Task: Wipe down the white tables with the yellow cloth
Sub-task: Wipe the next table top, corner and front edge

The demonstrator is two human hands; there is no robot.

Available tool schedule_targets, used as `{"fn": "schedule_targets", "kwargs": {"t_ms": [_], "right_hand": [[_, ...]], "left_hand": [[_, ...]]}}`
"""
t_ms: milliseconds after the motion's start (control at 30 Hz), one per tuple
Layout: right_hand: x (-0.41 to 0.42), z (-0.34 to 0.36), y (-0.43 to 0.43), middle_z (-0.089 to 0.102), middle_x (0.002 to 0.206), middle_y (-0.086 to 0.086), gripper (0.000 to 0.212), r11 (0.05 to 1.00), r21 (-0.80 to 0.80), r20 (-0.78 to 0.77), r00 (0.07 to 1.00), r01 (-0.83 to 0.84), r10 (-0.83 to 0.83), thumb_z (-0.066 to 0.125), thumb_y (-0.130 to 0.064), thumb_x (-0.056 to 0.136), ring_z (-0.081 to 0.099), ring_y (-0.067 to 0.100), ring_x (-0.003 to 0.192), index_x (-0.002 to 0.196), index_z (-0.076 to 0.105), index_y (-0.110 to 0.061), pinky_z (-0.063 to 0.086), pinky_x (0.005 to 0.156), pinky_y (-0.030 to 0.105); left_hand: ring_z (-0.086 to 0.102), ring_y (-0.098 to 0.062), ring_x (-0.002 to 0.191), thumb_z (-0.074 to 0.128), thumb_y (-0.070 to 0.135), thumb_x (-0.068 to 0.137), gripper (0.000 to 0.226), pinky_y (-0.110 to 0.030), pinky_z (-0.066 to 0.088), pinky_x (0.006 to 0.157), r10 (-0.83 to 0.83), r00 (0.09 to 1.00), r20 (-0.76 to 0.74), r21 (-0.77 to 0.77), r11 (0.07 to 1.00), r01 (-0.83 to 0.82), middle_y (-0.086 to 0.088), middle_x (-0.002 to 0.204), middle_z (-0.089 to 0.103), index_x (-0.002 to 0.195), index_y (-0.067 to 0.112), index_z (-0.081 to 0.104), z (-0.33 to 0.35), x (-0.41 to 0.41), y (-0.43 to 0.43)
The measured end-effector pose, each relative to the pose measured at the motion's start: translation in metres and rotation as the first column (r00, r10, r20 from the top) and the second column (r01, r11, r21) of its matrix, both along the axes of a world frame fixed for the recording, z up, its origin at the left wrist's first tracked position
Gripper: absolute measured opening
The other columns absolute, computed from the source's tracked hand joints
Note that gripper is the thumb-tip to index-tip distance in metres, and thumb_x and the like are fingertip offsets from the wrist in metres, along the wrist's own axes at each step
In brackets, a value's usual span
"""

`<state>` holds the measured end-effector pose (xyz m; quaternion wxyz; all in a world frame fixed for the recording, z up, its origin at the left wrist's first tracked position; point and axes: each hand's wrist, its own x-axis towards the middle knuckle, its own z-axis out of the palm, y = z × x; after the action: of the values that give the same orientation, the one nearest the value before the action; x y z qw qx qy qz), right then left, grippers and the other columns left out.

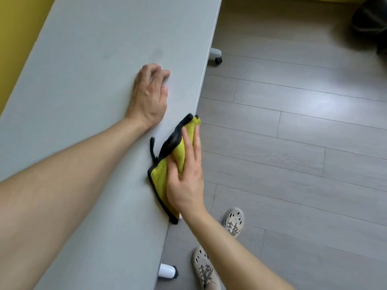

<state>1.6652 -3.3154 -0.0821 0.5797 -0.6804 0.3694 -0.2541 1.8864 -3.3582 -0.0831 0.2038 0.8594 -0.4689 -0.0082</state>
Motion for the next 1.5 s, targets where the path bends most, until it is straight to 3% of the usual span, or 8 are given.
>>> {"fn": "schedule_targets", "kwargs": {"t_ms": [133,300,467,667,1067,1167,1367,1500], "right_hand": [[-0.071,0.005,0.075,0.005,0.18,-0.021,0.083,0.991,0.068,-0.018,0.993,-0.118,0.119,0.062,-0.004,0.099,0.014,0.003,0.165,0.168,0.031,-0.038,0.037,0.127,0.052],[-0.013,0.007,-0.002,0.013,0.182,-0.01,0.074,0.997,0.013,-0.041,0.996,-0.076,0.077,0.06,-0.014,0.099,0.014,-0.008,0.16,0.168,0.037,-0.032,0.024,0.118,0.011],[0.028,0.009,-0.057,0.014,0.18,-0.018,0.069,0.998,-0.058,-0.159,0.987,-0.027,0.018,0.057,-0.019,0.105,0.025,0.008,0.161,0.167,0.036,-0.041,0.031,0.107,0.024],[-0.085,0.009,0.125,0.016,0.181,-0.011,0.077,1.0,-0.023,-0.031,0.999,-0.007,0.007,0.062,0.002,0.099,0.018,-0.002,0.163,0.167,0.04,-0.027,0.02,0.117,0.002],[0.021,0.002,-0.021,0.023,0.179,-0.009,0.066,0.996,-0.054,-0.095,0.992,0.078,-0.082,0.057,-0.012,0.104,0.021,0.005,0.161,0.165,0.042,-0.033,0.02,0.108,0.005],[-0.008,0.005,0.029,0.025,0.179,-0.005,0.067,0.993,-0.055,-0.023,0.995,0.101,-0.102,0.058,-0.008,0.102,0.021,0.002,0.161,0.165,0.043,-0.027,0.017,0.109,-0.004],[-0.13,0.02,0.206,0.017,0.181,-0.005,0.079,0.999,0.038,-0.008,1.0,-0.003,0.003,0.059,0.002,0.094,0.015,0.008,0.167,0.167,0.039,-0.023,0.015,0.131,0.02],[-0.095,0.012,0.159,0.02,0.18,0.001,0.075,1.0,0.015,0.002,1.0,0.005,-0.005,0.06,-0.002,0.095,0.017,0.008,0.166,0.166,0.042,-0.017,0.015,0.128,0.015]], "left_hand": [[0.046,-0.039,0.15,0.043,0.018,0.109,0.044,-0.054,0.032,0.129,-0.072,0.997,-0.025,0.048,0.996,0.074,-0.02,0.158,0.052,0.148,0.006,0.061,0.003,-0.04,0.06],[0.033,-0.029,0.163,0.04,0.022,0.113,0.049,-0.057,0.024,0.132,-0.078,0.997,-0.012,0.091,0.993,0.079,-0.009,0.173,0.039,0.161,0.017,0.052,0.007,-0.109,0.181],[0.018,-0.023,0.168,0.042,0.023,0.113,0.054,-0.06,0.019,0.133,-0.086,0.996,0.003,0.122,0.989,0.085,-0.002,0.179,0.026,0.167,0.024,0.042,0.007,-0.153,0.241],[0.027,-0.026,0.165,0.039,0.025,0.114,0.051,-0.06,0.025,0.131,-0.053,0.995,0.082,0.06,0.997,0.048,-0.006,0.176,0.035,0.163,0.021,0.049,0.001,-0.155,0.24],[0.023,-0.023,0.166,0.037,0.029,0.113,0.053,-0.054,0.019,0.134,-0.043,0.997,0.071,0.072,0.997,0.038,-0.003,0.177,0.032,0.165,0.025,0.045,0.003,-0.154,0.237],[0.025,-0.024,0.166,0.037,0.029,0.113,0.052,-0.054,0.02,0.134,-0.043,0.995,0.085,0.061,0.997,0.038,-0.004,0.176,0.033,0.164,0.024,0.047,0.003,-0.154,0.237],[0.027,-0.025,0.165,0.038,0.029,0.112,0.053,-0.055,0.021,0.133,-0.05,0.995,0.084,0.06,0.997,0.046,-0.004,0.176,0.034,0.164,0.025,0.048,0.002,-0.152,0.237],[0.03,-0.027,0.164,0.039,0.029,0.112,0.052,-0.055,0.022,0.133,-0.044,0.993,0.108,0.051,0.998,0.039,-0.006,0.175,0.036,0.162,0.024,0.05,0.001,-0.154,0.235]]}}
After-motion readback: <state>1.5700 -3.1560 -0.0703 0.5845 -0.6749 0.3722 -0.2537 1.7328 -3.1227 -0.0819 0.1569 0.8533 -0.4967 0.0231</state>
